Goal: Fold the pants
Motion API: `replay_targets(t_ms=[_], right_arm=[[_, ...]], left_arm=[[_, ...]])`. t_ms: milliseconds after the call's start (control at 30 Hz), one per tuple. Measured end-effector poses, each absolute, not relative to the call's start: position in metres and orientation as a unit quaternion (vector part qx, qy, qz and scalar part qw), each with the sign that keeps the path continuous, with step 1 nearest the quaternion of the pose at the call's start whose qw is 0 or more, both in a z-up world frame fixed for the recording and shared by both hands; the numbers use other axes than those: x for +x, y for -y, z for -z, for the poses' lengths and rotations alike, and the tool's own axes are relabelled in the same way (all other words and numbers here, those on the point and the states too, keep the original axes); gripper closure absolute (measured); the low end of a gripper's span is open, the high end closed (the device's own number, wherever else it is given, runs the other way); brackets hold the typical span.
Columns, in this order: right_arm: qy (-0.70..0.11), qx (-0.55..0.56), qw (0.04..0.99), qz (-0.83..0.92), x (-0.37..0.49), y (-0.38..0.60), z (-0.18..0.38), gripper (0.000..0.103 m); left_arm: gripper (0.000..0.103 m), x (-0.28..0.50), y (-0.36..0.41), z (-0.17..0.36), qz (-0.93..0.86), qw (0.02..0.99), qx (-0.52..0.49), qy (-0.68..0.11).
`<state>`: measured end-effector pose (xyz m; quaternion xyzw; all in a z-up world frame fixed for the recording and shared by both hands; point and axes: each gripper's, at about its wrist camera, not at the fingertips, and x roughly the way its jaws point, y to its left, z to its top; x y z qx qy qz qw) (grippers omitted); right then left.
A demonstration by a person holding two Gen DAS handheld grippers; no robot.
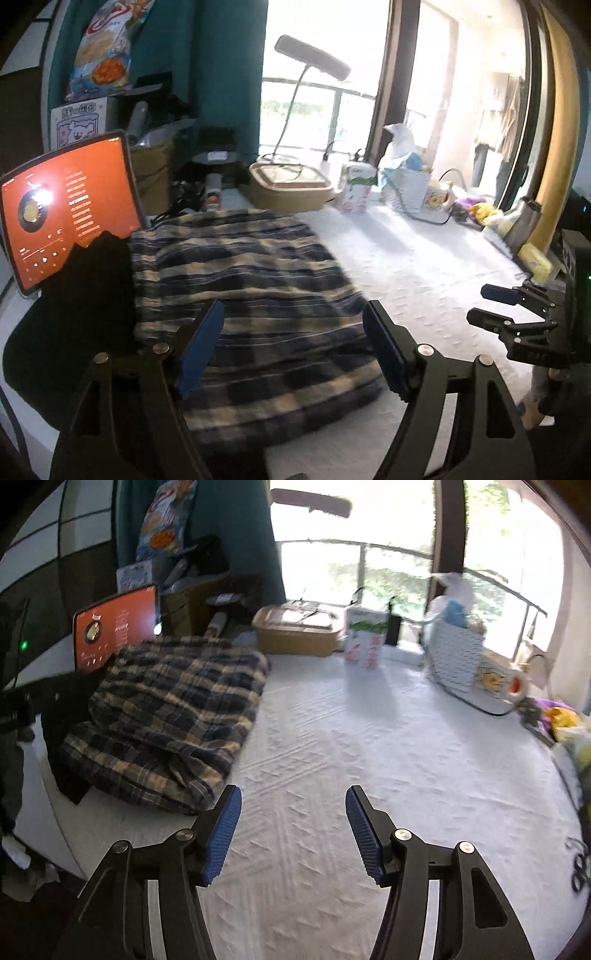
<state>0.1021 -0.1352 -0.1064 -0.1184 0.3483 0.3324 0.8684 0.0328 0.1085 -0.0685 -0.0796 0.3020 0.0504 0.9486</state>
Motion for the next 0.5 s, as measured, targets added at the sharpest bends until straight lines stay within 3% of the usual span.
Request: replay_targets(t_ms=[133,300,500], right_arm=[[-0.323,-0.104,0.887,-0.313,0.09,0.162,0.086,0.034],[-0.288,-0.087,0.908,-0.29,0.074,0.193,0.057,0.03],[-0.241,-0.068,0.93,-0.27,0.056,0.222,0.023,0.022]], left_arm=[[0.025,0.024,-0.092,0.054,-0.045,0.958,-0.085,-0.271],[0.015,0.013,-0.074,0.028,-0.054,0.971,-0.049,-0.229],[0.011,-0.004,-0.063,-0.001,-0.057,0.983,-0.054,-0.167]])
